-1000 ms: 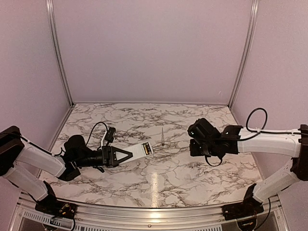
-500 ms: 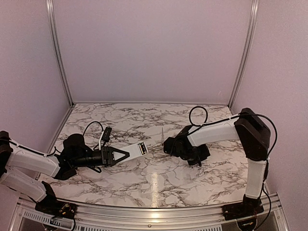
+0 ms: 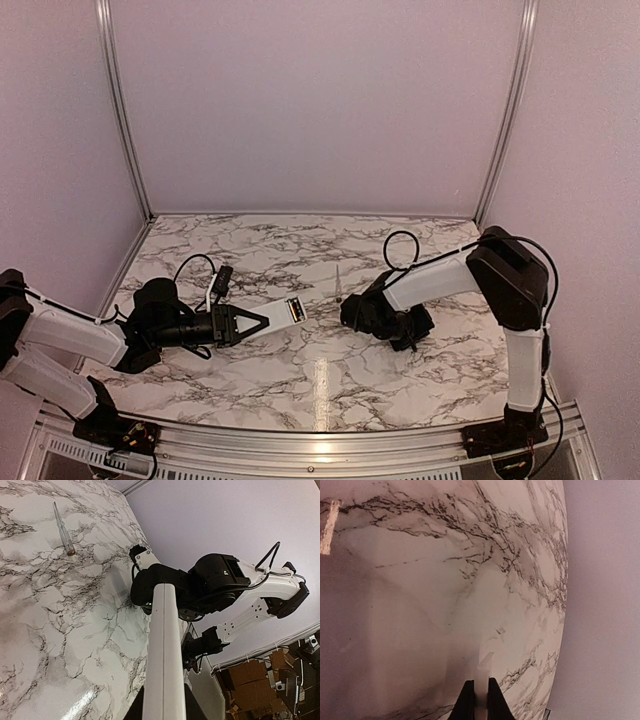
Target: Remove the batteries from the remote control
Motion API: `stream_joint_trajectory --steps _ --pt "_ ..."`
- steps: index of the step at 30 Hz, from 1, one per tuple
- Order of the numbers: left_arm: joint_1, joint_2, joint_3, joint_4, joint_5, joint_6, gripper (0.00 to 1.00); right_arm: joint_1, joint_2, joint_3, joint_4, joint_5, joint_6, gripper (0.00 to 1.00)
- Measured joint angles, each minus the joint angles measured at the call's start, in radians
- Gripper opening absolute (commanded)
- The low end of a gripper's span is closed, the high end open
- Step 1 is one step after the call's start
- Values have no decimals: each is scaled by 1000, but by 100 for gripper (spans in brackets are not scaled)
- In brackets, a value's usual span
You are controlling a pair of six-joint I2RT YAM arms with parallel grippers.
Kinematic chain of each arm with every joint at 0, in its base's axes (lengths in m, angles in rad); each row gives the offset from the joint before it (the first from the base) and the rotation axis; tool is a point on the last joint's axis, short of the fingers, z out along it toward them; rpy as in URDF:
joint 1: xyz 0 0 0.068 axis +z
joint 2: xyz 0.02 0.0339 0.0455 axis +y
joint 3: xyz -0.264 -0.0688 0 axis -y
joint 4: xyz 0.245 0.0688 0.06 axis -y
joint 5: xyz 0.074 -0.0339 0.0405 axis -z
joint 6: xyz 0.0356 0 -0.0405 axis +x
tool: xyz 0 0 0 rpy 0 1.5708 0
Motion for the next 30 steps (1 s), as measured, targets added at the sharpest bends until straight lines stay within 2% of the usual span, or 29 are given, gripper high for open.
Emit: stream_joint_trajectory --steps 4,10,18,30 --pt "2 5 0 12 8 -2 0 -5 -11 -40 96 -37 -59 19" --pt "5 6 -5 21 16 -4 0 -7 -30 -45 125 -37 -101 29" --pt "5 6 -7 21 16 -7 0 -8 -68 -57 164 -63 -125 39" --pt "14 5 -7 20 16 -6 0 -8 -233 -166 380 -264 -216 49"
